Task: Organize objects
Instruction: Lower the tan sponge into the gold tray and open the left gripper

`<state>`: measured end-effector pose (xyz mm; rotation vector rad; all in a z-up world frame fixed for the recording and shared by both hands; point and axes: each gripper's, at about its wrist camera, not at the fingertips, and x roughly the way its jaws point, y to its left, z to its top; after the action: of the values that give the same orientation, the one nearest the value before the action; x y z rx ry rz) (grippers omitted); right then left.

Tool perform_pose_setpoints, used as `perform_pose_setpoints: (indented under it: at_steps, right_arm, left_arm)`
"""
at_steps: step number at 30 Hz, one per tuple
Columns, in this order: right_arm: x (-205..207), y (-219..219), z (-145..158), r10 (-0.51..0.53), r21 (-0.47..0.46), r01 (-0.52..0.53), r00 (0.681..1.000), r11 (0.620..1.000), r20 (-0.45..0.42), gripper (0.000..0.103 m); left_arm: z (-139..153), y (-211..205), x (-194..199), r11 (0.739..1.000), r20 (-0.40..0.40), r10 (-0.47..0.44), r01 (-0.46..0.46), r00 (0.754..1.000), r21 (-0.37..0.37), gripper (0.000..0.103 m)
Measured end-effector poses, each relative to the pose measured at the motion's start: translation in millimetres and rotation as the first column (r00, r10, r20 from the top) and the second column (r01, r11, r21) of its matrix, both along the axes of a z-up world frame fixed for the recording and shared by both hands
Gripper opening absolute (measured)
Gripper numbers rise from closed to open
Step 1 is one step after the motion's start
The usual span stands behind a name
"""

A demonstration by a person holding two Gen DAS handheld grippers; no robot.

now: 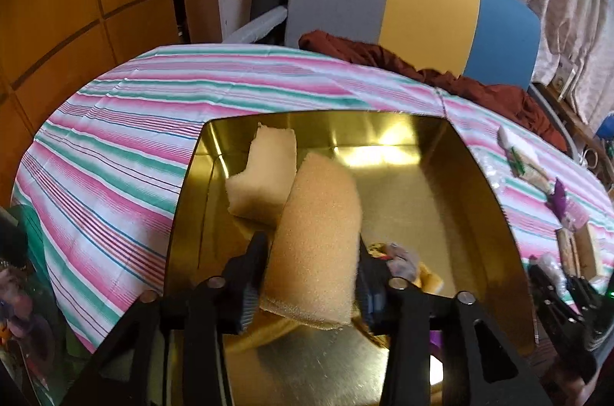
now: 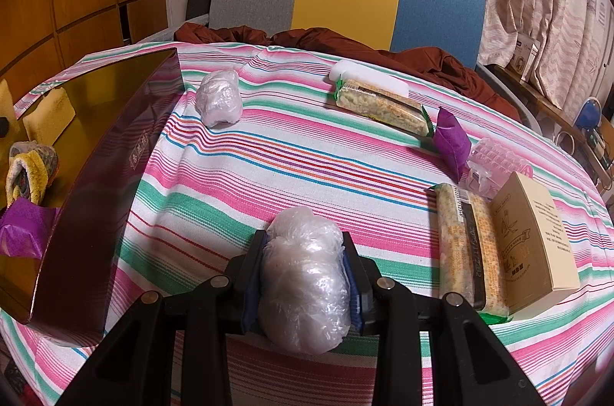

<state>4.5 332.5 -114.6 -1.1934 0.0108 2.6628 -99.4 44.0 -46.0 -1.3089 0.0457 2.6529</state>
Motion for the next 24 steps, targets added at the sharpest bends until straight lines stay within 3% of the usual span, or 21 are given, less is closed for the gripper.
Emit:
perform_pose_setpoints:
  at_steps: [2,4,10,24]
  right_arm:
    - [-0.1,0.0,-0.1,0.000,0.000,0.000,1.000,1.000,0.000,0.035]
    - [-0.1,0.1,-0.2,0.000,0.001,0.000,1.000,1.000,0.000,0.035]
    - [-0.1,0.2,-0.2,0.000,0.001,0.000,1.000,1.000,-0.001,0.035]
    - [-1.7,-0.9,0.8,-0.004,0.011,0.004,1.000,1.000,0.005,0.035]
  left_arm:
    - [-2.4,-1.5,-3.7,1.000,-0.003,0.013,-0.013,1.000,-0.002,0.066]
    - [-4.1,-2.0,-6.4,0.999,-0.011,0.024,-0.024,1.000,-0.022,0.074]
    - [-3.1,-11.3,-4.4,0.999,-0.011,0.033,-0.033,0.999,-0.002,0.074]
    - [-3.4,-38.0,58.4,0.997,-0.003,0.055,-0.055,0.998,0.051,0.074]
